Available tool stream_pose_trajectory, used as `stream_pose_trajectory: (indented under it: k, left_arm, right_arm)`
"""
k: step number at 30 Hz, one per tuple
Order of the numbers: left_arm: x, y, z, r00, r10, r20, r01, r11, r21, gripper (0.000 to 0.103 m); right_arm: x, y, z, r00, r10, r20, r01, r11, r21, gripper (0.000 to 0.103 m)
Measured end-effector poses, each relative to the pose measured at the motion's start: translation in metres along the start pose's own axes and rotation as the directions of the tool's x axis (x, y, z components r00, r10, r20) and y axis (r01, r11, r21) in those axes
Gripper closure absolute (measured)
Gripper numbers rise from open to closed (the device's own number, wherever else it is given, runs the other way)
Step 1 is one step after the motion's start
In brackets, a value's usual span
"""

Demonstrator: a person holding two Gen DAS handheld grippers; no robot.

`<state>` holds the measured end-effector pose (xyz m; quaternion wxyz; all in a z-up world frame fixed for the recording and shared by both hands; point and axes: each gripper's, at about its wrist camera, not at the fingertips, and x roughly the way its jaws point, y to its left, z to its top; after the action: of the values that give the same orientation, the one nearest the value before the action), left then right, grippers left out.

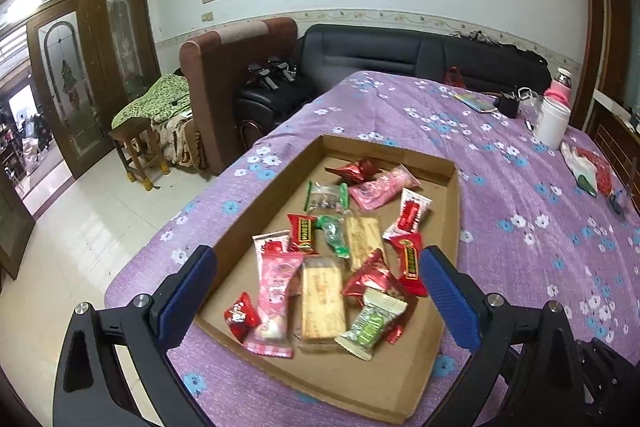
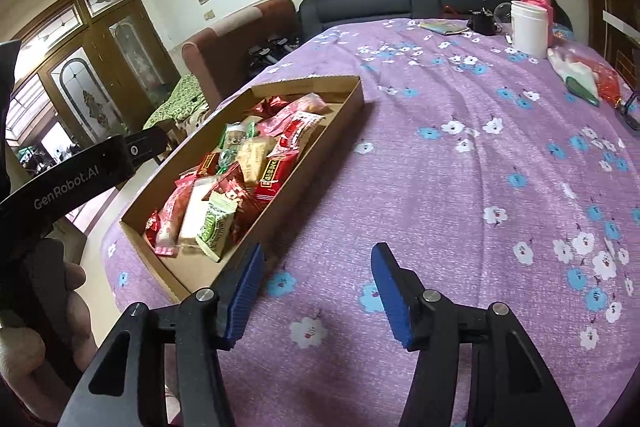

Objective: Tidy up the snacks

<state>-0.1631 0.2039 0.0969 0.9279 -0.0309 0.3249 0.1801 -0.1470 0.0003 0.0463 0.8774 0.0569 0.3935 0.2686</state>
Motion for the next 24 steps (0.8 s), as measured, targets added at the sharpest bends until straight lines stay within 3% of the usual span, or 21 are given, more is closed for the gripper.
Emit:
stream_pose_trajectory:
  k: [24]
  left_arm:
    - [0.003, -0.003, -0.02, 0.998, -0.047, -0.039, 0.047, 0.999, 0.011, 0.002]
  right_arm:
    - [0.001, -0.001, -0.016, 0.998, -0.059, 0.003, 0.059, 0.998, -0.018, 0.037]
